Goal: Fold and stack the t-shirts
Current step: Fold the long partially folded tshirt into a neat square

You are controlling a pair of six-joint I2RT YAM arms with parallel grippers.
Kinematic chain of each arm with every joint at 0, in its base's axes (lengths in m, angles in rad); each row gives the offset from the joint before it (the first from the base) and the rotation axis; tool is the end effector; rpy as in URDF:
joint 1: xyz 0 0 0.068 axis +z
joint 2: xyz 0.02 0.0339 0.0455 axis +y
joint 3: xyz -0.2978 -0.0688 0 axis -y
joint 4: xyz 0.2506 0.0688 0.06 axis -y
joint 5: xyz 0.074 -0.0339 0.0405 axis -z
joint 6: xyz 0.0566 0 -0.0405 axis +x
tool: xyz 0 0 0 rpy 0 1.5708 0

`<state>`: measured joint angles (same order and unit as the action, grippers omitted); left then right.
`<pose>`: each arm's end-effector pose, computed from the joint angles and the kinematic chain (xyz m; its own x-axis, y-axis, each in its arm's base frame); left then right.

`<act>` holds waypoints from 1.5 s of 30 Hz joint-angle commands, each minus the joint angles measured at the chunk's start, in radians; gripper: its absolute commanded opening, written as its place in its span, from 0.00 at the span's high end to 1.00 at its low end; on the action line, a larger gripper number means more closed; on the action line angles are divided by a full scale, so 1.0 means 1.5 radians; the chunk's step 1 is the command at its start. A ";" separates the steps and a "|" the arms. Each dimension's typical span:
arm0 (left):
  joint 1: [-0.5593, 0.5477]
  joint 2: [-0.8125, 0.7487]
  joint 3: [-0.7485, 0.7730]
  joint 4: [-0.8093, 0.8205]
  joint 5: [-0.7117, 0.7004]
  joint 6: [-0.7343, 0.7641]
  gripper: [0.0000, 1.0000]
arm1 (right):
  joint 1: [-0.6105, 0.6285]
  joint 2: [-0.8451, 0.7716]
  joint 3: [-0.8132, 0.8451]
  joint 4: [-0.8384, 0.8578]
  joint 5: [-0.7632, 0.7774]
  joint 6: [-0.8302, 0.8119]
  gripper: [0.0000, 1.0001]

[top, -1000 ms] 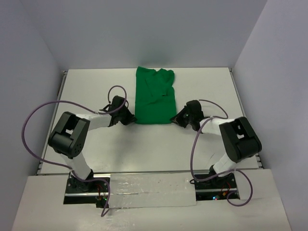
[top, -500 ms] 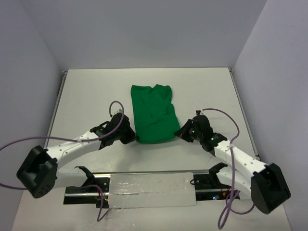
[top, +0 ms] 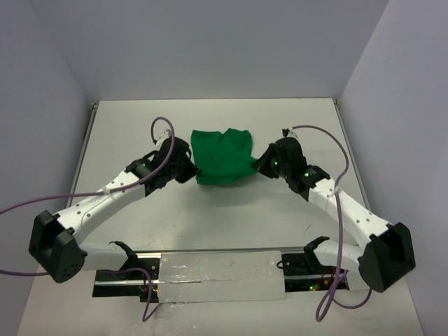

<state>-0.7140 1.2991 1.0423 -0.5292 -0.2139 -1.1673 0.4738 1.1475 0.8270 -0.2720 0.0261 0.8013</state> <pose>0.2263 -0.1802 0.3033 -0.6942 -0.5876 -0.4156 -0.2850 0.7547 -0.5910 0.2345 0.1186 0.2901 -0.6595 0.4687 -0.5876 0.0530 0.8088 0.5857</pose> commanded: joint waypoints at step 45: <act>0.181 0.105 0.083 0.152 -0.020 0.283 0.33 | -0.114 0.201 0.187 -0.011 0.063 -0.175 0.00</act>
<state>-0.4371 1.5670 1.2723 -0.3637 -0.2301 -0.8011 0.3046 1.5815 1.1985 -0.2831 0.0208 0.5765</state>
